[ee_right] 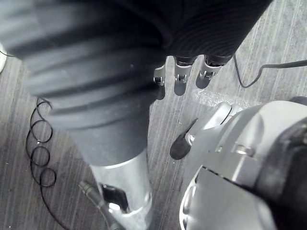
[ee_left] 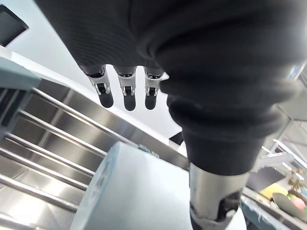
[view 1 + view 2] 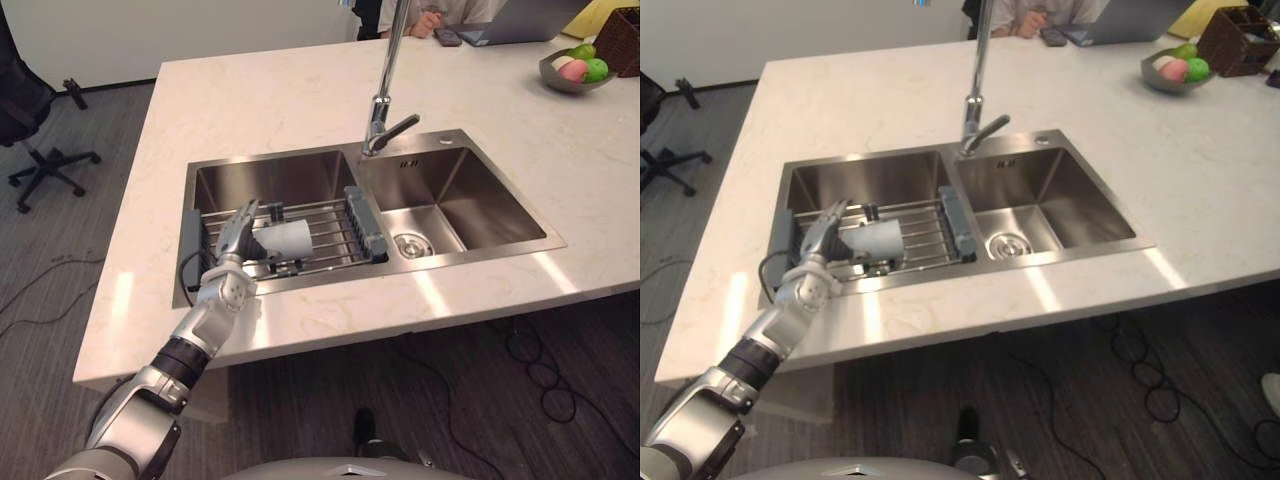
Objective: Walk over to the sink, pick up the cup, carry it to the dishwasher, place the cup inside the dishwasher, then close the dishwasher door
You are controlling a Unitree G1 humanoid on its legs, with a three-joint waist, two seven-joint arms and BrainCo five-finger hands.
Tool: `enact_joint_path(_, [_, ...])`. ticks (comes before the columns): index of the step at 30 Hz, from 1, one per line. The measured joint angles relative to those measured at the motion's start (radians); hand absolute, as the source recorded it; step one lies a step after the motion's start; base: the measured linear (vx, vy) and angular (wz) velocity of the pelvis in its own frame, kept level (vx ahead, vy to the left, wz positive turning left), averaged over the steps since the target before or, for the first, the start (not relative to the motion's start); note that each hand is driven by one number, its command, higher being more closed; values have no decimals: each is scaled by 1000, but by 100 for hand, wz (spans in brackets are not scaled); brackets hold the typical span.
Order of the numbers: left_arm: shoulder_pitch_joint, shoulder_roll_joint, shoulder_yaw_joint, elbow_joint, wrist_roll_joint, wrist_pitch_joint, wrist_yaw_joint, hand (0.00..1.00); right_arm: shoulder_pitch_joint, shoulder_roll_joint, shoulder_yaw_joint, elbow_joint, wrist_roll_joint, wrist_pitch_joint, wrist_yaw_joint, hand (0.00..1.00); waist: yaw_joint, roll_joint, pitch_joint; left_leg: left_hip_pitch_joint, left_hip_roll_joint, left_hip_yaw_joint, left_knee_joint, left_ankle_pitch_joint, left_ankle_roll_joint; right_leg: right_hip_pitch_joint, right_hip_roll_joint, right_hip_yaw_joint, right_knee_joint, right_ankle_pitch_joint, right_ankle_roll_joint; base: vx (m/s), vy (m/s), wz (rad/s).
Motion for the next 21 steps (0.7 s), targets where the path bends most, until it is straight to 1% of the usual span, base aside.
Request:
enact_joint_path(2, [-3, 0, -17, -11, 14, 0, -16, 0, -2, 0, 0, 0, 1, 0, -1, 0, 0, -2, 5, 0, 0, -1, 0, 0, 0, 0, 0, 0, 0, -1, 1, 0, 0, 0])
enact_joint_path(6, [-8, 0, -55, -30, 34, 3, -15, 0, -2, 0, -1, 1, 20, -1, -2, 0, -2, -2, 9, 0, 0, -2, -1, 0, 0, 0, 0, 0, 0, -5, 2, 0, 0, 0])
enact_joint_path(9, [-18, -2, -79, -30, 88, 16, 11, 0, -2, 0, 2, 4, 27, -2, -4, 0, -5, -3, 17, 2, 0, -2, 0, 0, 0, 2, 0, 1, 0, -5, 3, -11, -3, 0])
enact_joint_path(11, [-19, -15, -81, -31, 157, 37, 48, 0, -2, 0, 8, 4, 27, -4, -2, 0, -10, -4, 25, 2, 0, -2, 0, 0, 0, 2, -1, 1, 0, -6, 4, -40, -12, 0])
enact_joint_path(13, [-20, -26, -82, -31, 211, 54, 66, 0, -2, 0, 15, 3, 27, -14, -2, 0, -14, -5, 30, 2, 0, -1, 0, -1, -1, 1, 0, 3, 0, -10, 8, -41, -16, -1])
enact_joint_path(14, [-20, -30, -82, -34, 239, 75, 78, 0, -2, 0, 36, 3, 27, -26, -2, 0, -19, -6, 33, 2, 1, -1, 0, -2, -3, 1, 0, 4, 0, -10, 7, -39, -17, -2])
enact_joint_path(17, [-21, -41, -81, -34, 255, 120, 91, 0, 2, 1, 49, -2, 27, -38, -3, 0, -22, -6, 34, 2, 4, 1, 0, -4, -6, -1, 3, 6, 0, -13, 3, -35, -21, -3])
enact_joint_path(21, [-22, -44, -74, -33, 297, 152, 88, 0, 6, -2, 74, -6, 27, -49, -7, 0, -22, -4, 35, 2, 8, 8, 1, -7, -10, -5, 9, 18, 0, -12, 3, -18, -16, -5])
